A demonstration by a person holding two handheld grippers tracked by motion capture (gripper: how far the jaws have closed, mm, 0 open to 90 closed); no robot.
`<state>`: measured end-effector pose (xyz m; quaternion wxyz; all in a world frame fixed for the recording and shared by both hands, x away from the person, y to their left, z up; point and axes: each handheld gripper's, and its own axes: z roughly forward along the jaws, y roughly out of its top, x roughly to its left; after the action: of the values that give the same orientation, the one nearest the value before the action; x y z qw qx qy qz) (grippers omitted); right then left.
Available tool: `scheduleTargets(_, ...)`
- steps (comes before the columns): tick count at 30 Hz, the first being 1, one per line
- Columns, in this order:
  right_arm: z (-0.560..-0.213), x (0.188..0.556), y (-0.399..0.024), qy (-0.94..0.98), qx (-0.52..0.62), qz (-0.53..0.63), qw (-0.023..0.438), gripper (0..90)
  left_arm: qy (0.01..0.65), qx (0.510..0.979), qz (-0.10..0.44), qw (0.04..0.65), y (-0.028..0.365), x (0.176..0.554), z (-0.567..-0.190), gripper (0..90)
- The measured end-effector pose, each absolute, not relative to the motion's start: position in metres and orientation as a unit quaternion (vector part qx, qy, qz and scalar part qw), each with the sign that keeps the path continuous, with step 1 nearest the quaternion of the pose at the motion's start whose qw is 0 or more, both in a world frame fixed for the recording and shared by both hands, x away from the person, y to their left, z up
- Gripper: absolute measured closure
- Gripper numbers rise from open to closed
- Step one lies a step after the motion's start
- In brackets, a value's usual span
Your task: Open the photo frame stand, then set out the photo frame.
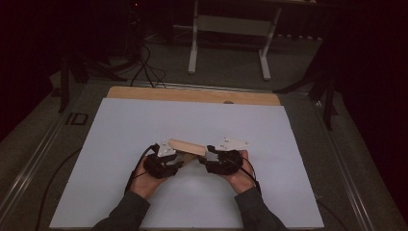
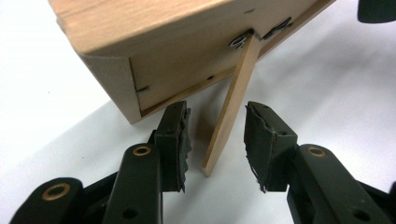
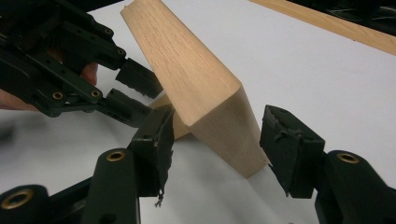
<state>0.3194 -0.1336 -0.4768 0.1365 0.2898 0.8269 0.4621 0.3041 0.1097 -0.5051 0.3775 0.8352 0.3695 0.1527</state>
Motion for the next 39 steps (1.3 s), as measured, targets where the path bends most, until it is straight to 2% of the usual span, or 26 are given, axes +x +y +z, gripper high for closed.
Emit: scheduleTargets(39, -0.474, 0.321, -0.147, 0.828, 0.287, 0.466, 0.121, 41.3, 0.369, 0.831, 0.153, 0.388, 0.118, 0.299, -0.502, 57.9)
